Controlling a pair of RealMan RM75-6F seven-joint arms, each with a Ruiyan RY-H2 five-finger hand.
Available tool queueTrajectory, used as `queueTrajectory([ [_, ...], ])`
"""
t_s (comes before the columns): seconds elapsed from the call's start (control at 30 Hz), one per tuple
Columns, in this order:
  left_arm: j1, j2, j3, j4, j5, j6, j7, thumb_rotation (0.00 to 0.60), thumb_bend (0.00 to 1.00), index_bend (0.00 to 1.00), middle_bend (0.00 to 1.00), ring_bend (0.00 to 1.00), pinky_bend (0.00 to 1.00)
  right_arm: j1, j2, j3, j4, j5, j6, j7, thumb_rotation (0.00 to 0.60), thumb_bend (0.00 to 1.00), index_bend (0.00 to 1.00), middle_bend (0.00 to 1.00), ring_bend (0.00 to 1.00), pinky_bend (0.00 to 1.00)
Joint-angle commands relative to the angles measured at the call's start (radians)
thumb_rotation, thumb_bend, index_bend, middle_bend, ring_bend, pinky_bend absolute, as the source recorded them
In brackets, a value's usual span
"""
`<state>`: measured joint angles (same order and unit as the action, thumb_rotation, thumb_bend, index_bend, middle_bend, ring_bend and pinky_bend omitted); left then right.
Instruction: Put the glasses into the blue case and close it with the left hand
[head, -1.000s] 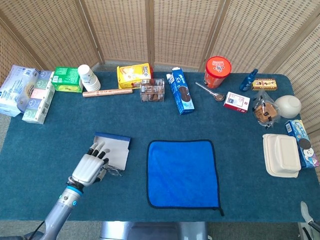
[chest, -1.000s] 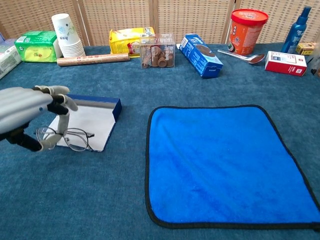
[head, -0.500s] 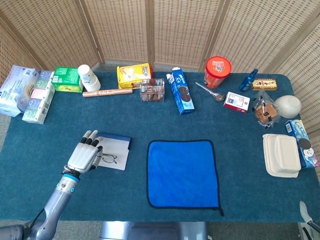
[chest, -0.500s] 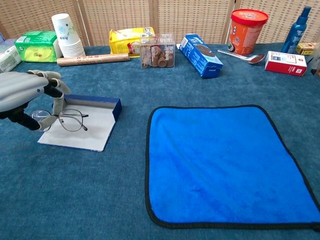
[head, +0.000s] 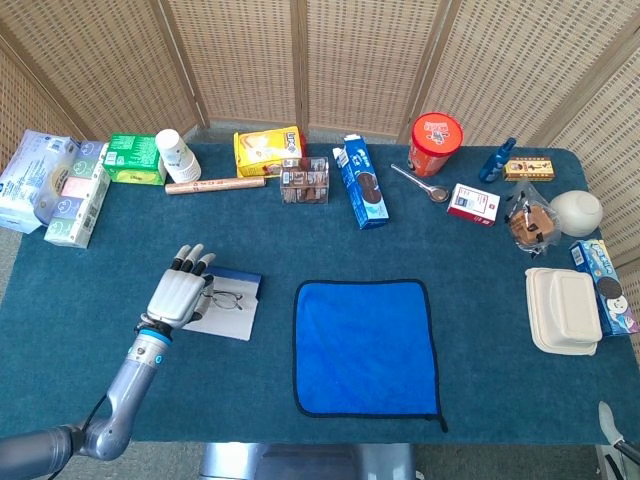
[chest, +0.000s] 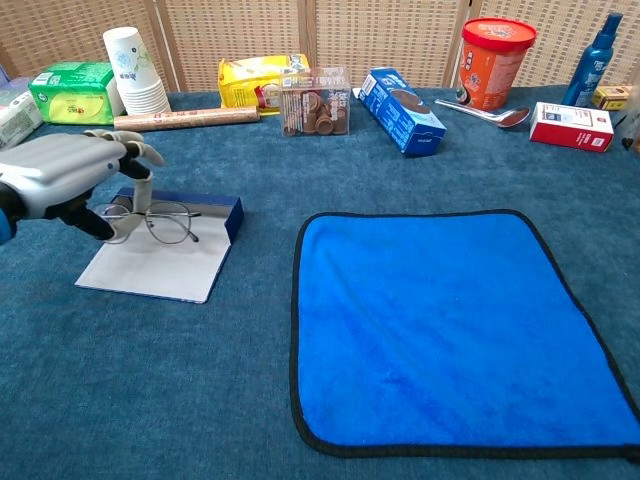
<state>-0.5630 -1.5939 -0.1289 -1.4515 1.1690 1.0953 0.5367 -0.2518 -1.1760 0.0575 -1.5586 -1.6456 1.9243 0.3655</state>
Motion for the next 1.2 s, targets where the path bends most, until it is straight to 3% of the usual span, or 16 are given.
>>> queueTrajectory([
  [0.03, -0.009, -0.013, 0.001, 0.019, 0.002, -0.008, -0.001, 0.592, 0.4, 0.58, 0.14, 0.0, 0.0, 0.0, 0.001, 0.0, 0.0, 0.001, 0.0, 0.0, 0.405, 0.33, 0.04, 0.13, 0.0, 0.11],
  [0.4, -0.034, -0.03, -0.01, 0.054, -0.034, -0.03, 0.024, 0.6, 0.33, 0.4, 0.04, 0.0, 0.0, -0.001, -0.001, 0.0, 0.004, 0.004, -0.002, 0.006, 0.401, 0.33, 0.04, 0.13, 0.0, 0.11],
  [0.57, -0.045, -0.026, -0.019, 0.048, -0.063, -0.039, 0.044, 0.6, 0.32, 0.13, 0.0, 0.0, 0.0, -0.001, 0.0, 0.0, 0.005, 0.004, -0.002, 0.007, 0.398, 0.33, 0.04, 0.13, 0.0, 0.11],
  [0.63, -0.045, -0.025, -0.024, 0.042, -0.057, -0.031, 0.028, 0.6, 0.32, 0.07, 0.0, 0.0, 0.0, 0.0, -0.001, -0.001, 0.005, 0.004, -0.003, 0.007, 0.4, 0.33, 0.04, 0.13, 0.0, 0.11],
  [1.03, -0.006, 0.036, 0.014, -0.04, -0.022, 0.019, 0.002, 0.598, 0.32, 0.0, 0.0, 0.0, 0.0, 0.005, -0.004, 0.001, 0.009, 0.006, -0.011, 0.01, 0.402, 0.33, 0.04, 0.13, 0.0, 0.11],
  [1.2, 0.006, 0.04, 0.024, -0.027, -0.03, 0.027, 0.002, 0.563, 0.3, 0.0, 0.0, 0.0, 0.0, 0.004, -0.005, 0.001, 0.012, 0.008, -0.01, 0.014, 0.402, 0.33, 0.04, 0.13, 0.0, 0.11],
])
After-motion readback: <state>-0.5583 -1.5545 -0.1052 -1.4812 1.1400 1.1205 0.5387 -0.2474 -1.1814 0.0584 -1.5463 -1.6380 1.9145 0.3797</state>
